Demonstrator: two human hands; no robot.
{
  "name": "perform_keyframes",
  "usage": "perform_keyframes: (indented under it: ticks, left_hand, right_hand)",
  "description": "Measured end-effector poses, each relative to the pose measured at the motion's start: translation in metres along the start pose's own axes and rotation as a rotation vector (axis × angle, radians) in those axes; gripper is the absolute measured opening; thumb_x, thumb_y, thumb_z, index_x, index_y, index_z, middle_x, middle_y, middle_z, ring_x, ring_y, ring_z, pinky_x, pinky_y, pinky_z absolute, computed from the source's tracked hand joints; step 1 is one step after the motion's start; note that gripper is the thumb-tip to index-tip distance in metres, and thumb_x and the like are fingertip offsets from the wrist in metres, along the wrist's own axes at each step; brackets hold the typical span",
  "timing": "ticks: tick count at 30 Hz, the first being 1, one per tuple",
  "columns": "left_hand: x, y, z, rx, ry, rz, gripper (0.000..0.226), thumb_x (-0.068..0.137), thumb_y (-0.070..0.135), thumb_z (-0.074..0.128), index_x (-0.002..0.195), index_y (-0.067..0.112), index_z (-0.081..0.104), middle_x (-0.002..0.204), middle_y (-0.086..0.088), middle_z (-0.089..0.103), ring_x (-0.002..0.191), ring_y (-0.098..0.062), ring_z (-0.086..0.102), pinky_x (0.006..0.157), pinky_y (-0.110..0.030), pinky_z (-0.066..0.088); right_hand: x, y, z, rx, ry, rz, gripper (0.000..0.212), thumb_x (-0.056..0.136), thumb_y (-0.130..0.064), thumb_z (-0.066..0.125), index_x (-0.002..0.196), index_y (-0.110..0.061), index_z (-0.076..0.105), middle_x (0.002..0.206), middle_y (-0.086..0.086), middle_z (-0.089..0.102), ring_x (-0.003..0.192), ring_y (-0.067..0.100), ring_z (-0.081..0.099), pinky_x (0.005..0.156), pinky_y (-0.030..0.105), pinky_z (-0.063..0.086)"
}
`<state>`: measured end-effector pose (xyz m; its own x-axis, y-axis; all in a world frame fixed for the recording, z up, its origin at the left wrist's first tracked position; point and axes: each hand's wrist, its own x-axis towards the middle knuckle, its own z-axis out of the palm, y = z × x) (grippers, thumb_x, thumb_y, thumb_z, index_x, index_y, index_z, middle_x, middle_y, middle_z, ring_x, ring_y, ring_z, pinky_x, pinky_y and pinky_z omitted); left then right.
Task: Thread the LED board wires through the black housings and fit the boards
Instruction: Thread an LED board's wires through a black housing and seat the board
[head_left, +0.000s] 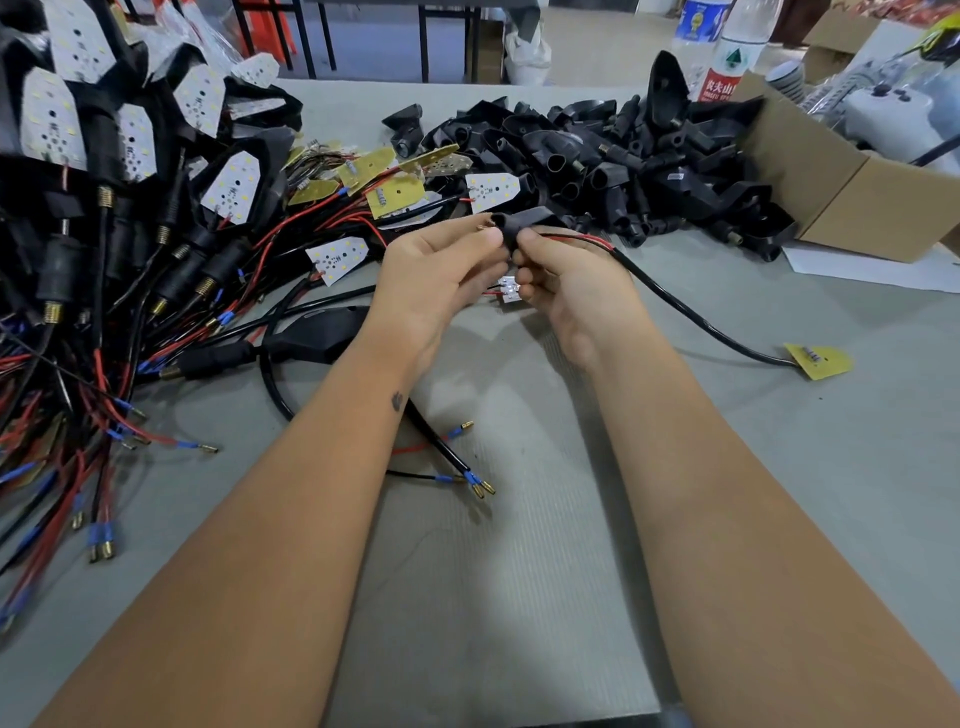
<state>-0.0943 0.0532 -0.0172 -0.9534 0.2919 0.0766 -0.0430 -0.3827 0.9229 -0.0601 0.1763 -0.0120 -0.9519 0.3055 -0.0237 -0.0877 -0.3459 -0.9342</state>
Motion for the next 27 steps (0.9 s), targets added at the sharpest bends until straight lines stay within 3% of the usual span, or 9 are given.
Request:
perform_keyframes:
  ticks: [3, 7, 10, 16, 20, 24, 27]
  left_hand:
    - [-0.001, -0.003, 0.001, 0.073, -0.026, 0.038, 0.006, 0.091, 0.004, 0.065, 0.092, 0.007, 0.07, 0.077, -0.003, 0.074, 0.076, -0.012, 0.071, 0.07, -0.019, 0.055]
    - [0.001, -0.003, -0.003, 0.067, -0.011, 0.029, 0.016, 0.091, 0.012, 0.067, 0.107, 0.012, 0.07, 0.096, -0.007, 0.075, 0.088, -0.022, 0.073, 0.074, -0.025, 0.057]
    - [0.002, -0.004, -0.004, 0.074, -0.005, 0.032, 0.02, 0.093, 0.01, 0.063, 0.112, 0.004, 0.068, 0.098, -0.009, 0.074, 0.082, -0.017, 0.072, 0.072, -0.023, 0.056]
    - [0.006, -0.006, -0.004, 0.114, 0.105, 0.062, 0.011, 0.099, 0.009, 0.055, 0.102, 0.002, 0.063, 0.089, -0.009, 0.07, 0.072, -0.012, 0.072, 0.064, -0.019, 0.055]
    - [0.008, -0.005, -0.006, 0.039, 0.192, 0.034, 0.013, 0.103, 0.017, 0.047, 0.096, 0.008, 0.054, 0.093, -0.014, 0.069, 0.075, -0.017, 0.074, 0.062, -0.023, 0.057]
    - [0.008, -0.001, -0.004, -0.049, 0.107, -0.036, 0.017, 0.099, 0.027, 0.056, 0.094, 0.011, 0.059, 0.089, -0.008, 0.072, 0.085, -0.019, 0.074, 0.07, -0.027, 0.059]
    - [0.005, 0.0, -0.002, -0.049, 0.001, -0.076, 0.014, 0.097, 0.023, 0.06, 0.097, 0.011, 0.067, 0.08, 0.0, 0.072, 0.081, -0.013, 0.069, 0.074, -0.027, 0.058]
  right_hand:
    - [-0.001, 0.0, 0.0, -0.032, -0.036, 0.001, 0.019, 0.096, -0.006, 0.053, 0.079, -0.011, 0.06, 0.055, -0.006, 0.058, 0.048, 0.005, 0.051, 0.048, 0.016, 0.044]
    - [-0.001, -0.001, -0.001, -0.039, -0.044, 0.008, 0.018, 0.095, -0.006, 0.054, 0.079, -0.011, 0.061, 0.055, -0.005, 0.057, 0.049, 0.006, 0.051, 0.048, 0.017, 0.044]
    - [-0.001, -0.002, 0.0, -0.039, -0.044, 0.017, 0.018, 0.095, -0.007, 0.052, 0.079, -0.01, 0.06, 0.057, -0.003, 0.057, 0.05, 0.008, 0.051, 0.05, 0.019, 0.044]
    - [0.001, -0.005, 0.002, 0.054, -0.059, 0.081, 0.042, 0.1, -0.035, 0.04, 0.084, -0.004, 0.063, 0.061, 0.007, 0.058, 0.05, 0.016, 0.052, 0.049, 0.023, 0.044]
    - [0.001, 0.0, 0.004, 0.073, 0.048, 0.016, 0.026, 0.1, -0.023, 0.049, 0.082, -0.007, 0.057, 0.058, 0.005, 0.059, 0.047, 0.013, 0.052, 0.046, 0.021, 0.044]
    - [0.001, 0.003, 0.002, -0.009, 0.043, -0.055, 0.022, 0.098, -0.019, 0.055, 0.08, -0.008, 0.057, 0.058, 0.004, 0.059, 0.047, 0.012, 0.052, 0.045, 0.02, 0.044]
    - [0.001, 0.005, 0.001, -0.054, -0.001, -0.091, 0.024, 0.098, -0.021, 0.057, 0.077, -0.009, 0.058, 0.057, 0.003, 0.058, 0.047, 0.013, 0.049, 0.045, 0.02, 0.043]
